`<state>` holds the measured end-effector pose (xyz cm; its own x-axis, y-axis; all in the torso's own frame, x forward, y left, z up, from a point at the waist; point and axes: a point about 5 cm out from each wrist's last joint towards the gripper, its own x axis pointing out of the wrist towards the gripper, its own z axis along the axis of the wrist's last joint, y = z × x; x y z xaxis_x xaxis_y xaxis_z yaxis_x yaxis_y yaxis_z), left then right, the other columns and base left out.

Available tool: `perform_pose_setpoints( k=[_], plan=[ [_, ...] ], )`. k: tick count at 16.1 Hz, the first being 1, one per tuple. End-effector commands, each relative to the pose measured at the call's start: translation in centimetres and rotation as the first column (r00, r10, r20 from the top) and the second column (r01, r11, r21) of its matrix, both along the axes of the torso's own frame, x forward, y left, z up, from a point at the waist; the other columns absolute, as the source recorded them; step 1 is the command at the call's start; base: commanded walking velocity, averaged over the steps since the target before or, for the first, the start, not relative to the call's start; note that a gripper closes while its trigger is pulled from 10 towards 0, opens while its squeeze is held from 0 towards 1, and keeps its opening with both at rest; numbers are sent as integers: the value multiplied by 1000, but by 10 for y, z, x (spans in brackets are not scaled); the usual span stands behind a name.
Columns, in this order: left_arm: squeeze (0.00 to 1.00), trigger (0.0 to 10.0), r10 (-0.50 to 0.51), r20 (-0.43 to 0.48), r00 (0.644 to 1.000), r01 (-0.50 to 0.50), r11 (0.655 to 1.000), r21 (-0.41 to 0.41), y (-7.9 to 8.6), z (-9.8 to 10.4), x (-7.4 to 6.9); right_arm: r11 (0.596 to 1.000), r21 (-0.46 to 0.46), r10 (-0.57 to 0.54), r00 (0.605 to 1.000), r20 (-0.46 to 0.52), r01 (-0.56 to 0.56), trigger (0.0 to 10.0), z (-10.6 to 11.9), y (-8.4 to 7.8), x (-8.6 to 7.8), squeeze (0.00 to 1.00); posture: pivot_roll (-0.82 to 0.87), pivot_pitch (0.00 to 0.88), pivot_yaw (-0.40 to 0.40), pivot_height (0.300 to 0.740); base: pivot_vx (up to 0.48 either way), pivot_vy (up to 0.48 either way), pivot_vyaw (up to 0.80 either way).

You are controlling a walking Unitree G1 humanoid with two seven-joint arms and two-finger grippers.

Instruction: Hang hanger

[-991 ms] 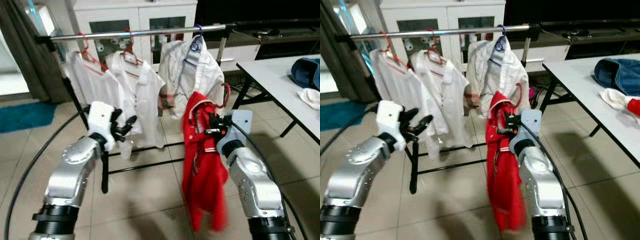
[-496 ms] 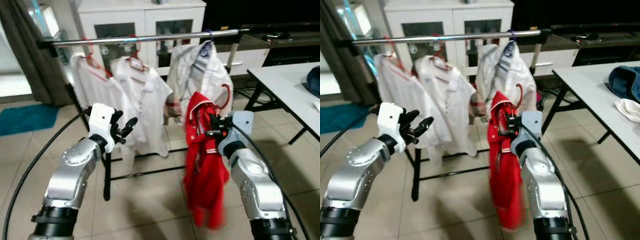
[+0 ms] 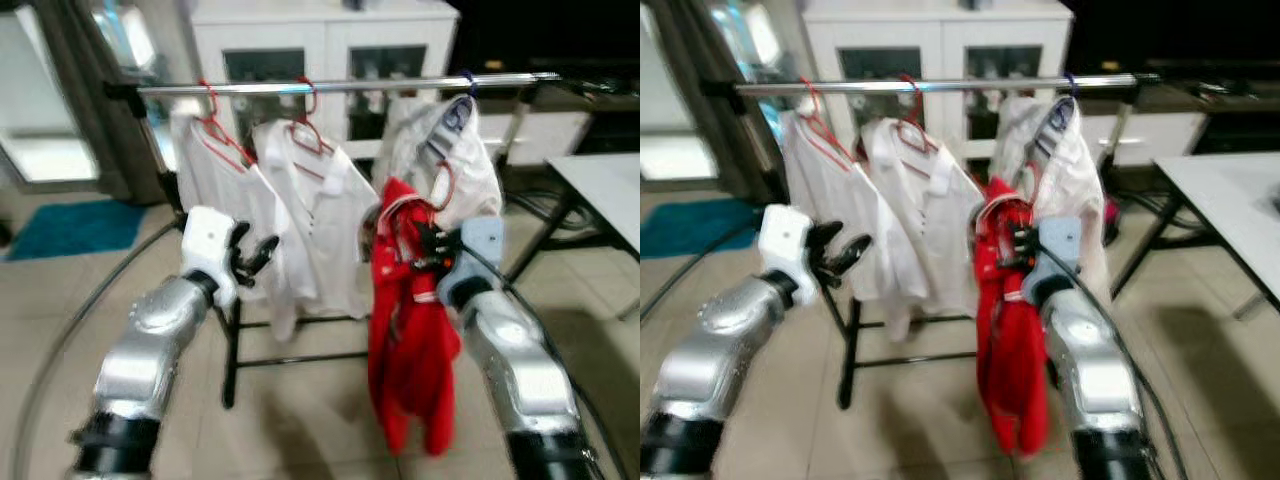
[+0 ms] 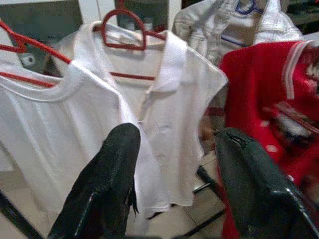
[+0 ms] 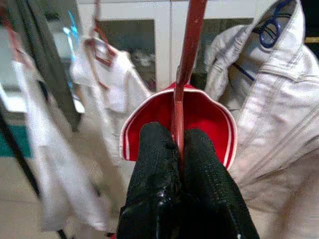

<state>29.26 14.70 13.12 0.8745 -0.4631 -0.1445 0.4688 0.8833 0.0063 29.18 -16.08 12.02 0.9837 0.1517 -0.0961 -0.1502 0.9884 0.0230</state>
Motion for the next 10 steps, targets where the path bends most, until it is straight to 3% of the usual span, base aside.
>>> perform_pose_setpoints(
  k=[1,5,8,10],
  plan=[
    [0,10000,28,21,999,-28,999,28,10,4,1,1000,10,24,996,83,-25,10000,17,8,4,0,-67,0,6,740,349,0,0],
    [0,10000,15,20,1000,-16,999,38,9,4,1,999,-27,34,995,96,-32,10000,18,5,5,0,-67,0,9,740,349,0,0],
    [0,10000,4,18,1000,-5,999,49,9,3,0,983,-119,151,984,95,-139,10000,23,5,4,0,-66,0,10,740,351,0,0],
    [0,10000,-17,12,1000,16,998,65,8,2,-1,935,-174,320,947,34,-310,10000,24,5,-4,0,-65,0,11,740,349,0,0]
  ],
)
